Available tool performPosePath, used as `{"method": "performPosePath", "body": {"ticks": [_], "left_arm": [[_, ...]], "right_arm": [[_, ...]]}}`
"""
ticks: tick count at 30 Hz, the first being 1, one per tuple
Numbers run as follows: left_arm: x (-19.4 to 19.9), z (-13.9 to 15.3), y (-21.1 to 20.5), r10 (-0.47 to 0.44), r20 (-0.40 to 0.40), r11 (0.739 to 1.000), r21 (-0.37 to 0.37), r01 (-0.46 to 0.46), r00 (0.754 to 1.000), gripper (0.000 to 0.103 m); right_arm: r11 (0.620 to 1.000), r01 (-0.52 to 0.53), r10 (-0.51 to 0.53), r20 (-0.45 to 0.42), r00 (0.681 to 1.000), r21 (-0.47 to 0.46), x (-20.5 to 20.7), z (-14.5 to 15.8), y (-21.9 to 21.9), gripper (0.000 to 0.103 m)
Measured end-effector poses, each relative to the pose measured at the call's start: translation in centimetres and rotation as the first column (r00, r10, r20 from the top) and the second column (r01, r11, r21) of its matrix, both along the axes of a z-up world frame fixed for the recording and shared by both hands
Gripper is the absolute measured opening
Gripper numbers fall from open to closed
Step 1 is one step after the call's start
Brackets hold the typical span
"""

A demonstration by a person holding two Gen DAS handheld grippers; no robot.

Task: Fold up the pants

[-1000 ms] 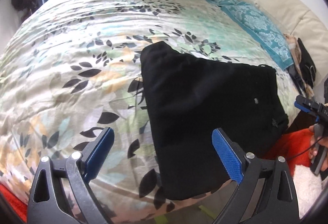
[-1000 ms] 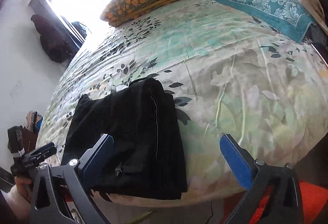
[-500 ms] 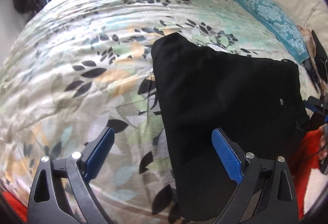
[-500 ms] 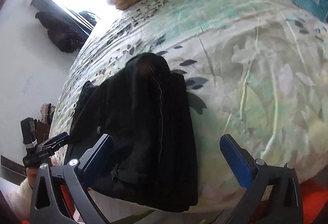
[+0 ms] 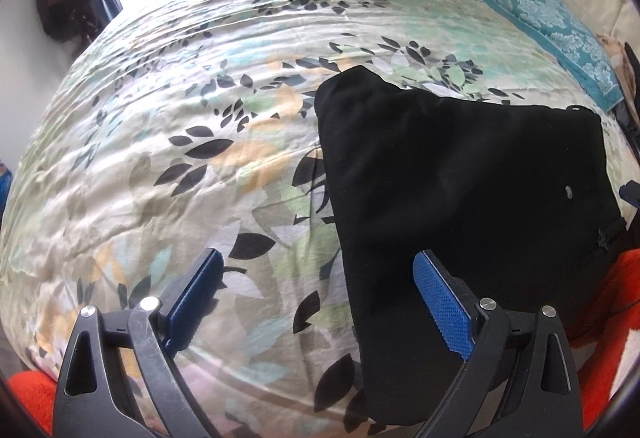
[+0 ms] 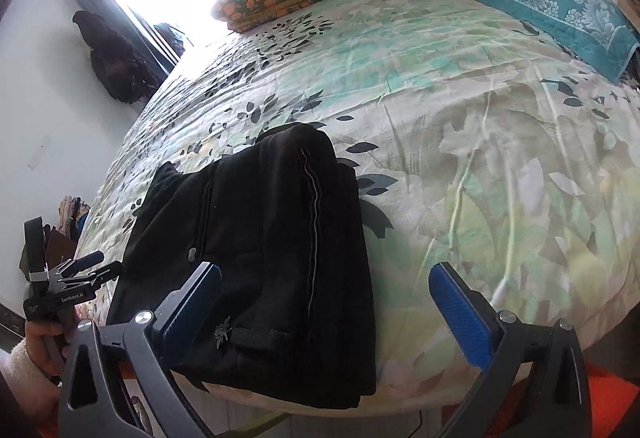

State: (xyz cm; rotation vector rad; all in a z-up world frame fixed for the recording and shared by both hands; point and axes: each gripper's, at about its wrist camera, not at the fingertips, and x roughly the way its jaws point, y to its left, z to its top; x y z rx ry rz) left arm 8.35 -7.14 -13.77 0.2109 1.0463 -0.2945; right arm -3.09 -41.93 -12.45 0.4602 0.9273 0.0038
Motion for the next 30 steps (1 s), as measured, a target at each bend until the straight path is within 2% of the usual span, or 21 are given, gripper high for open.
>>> {"method": "performPosePath", "body": {"ticks": [4,6,8,9,11,14,16,17,20,22,23,24,25,26,27,29,30], "left_arm": [[-0.1,0.1,0.0,-0.001,0.003,1.000,0.004,0.001,1.000,0.097],[-0.1,0.2,0.1,-0.008,-0.009,1.000,-0.020,0.008,1.000,0.097],[0.3,0.2,0.9,-0.032,-0.053,0.991,-0.131,0.024,0.998,0.097],[0.8,0.0,1.4,-0.053,-0.099,0.977,-0.210,0.032,0.994,0.097],[1.8,-1.3,1.8,-0.091,-0.188,0.957,-0.290,0.033,0.978,0.097],[2.3,-3.6,0.6,-0.179,-0.272,0.945,-0.314,0.089,0.945,0.097],[2.3,-4.5,-0.5,-0.216,-0.271,0.942,-0.309,0.128,0.938,0.098],[2.5,-4.7,-0.7,-0.214,-0.261,0.941,-0.314,0.127,0.941,0.101],[3.8,-4.9,-0.7,-0.167,-0.279,0.934,-0.353,0.061,0.946,0.102],[4.6,-4.7,-0.9,-0.159,-0.295,0.934,-0.355,0.047,0.942,0.102],[4.6,-4.6,-1.4,-0.176,-0.306,0.935,-0.348,0.062,0.936,0.102],[4.6,-4.6,-2.1,-0.219,-0.315,0.928,-0.359,0.098,0.924,0.096],[4.4,-4.4,-2.7,-0.251,-0.312,0.924,-0.359,0.131,0.916,0.086],[4.1,-4.1,-3.1,-0.242,-0.291,0.934,-0.328,0.141,0.925,0.069],[4.1,-3.9,-3.2,-0.227,-0.281,0.938,-0.319,0.133,0.933,0.048],[4.5,-3.3,-2.2,-0.186,-0.292,0.926,-0.370,0.069,0.938,0.026],[4.5,-2.9,-1.6,-0.168,-0.301,0.915,-0.402,0.035,0.939,0.022]], "right_arm": [[1.000,-0.002,0.002,0.001,1.000,0.002,-0.1,0.0,0.0,0.103],[1.000,-0.004,0.004,0.000,1.000,0.004,-0.1,0.0,0.1,0.103],[0.999,-0.014,0.014,0.009,1.000,0.038,0.0,0.2,-0.2,0.103],[0.997,-0.019,0.018,0.013,1.000,0.069,0.1,0.2,-0.6,0.103],[0.989,-0.035,0.036,0.001,0.999,0.143,0.7,-0.2,-1.9,0.103],[0.969,-0.086,0.112,-0.102,0.988,0.232,2.4,-2.6,-3.0,0.103],[0.947,-0.104,0.155,-0.148,0.977,0.304,3.2,-4.8,-3.2,0.103],[0.929,-0.116,0.181,-0.156,0.971,0.352,3.6,-5.7,-3.0,0.103],[0.900,-0.182,0.241,-0.103,0.965,0.397,4.7,-6.1,-2.1,0.103],[0.852,-0.207,0.281,-0.087,0.956,0.482,5.2,-6.7,-1.5,0.090],[0.855,-0.219,0.297,-0.097,0.950,0.470,5.3,-6.8,-1.0,0.087],[0.869,-0.243,0.317,-0.110,0.942,0.430,5.4,-6.8,-0.4,0.072],[0.874,-0.253,0.325,-0.114,0.939,0.414,5.4,-6.8,0.0,0.059],[0.872,-0.251,0.322,-0.106,0.941,0.420,5.3,-6.7,0.1,0.057],[0.875,-0.254,0.318,-0.095,0.943,0.411,5.2,-6.5,0.1,0.050],[0.893,-0.272,0.319,-0.079,0.944,0.359,4.9,-5.6,0.8,0.046],[0.902,-0.276,0.316,-0.074,0.946,0.331,4.9,-5.1,1.3,0.043]]}}
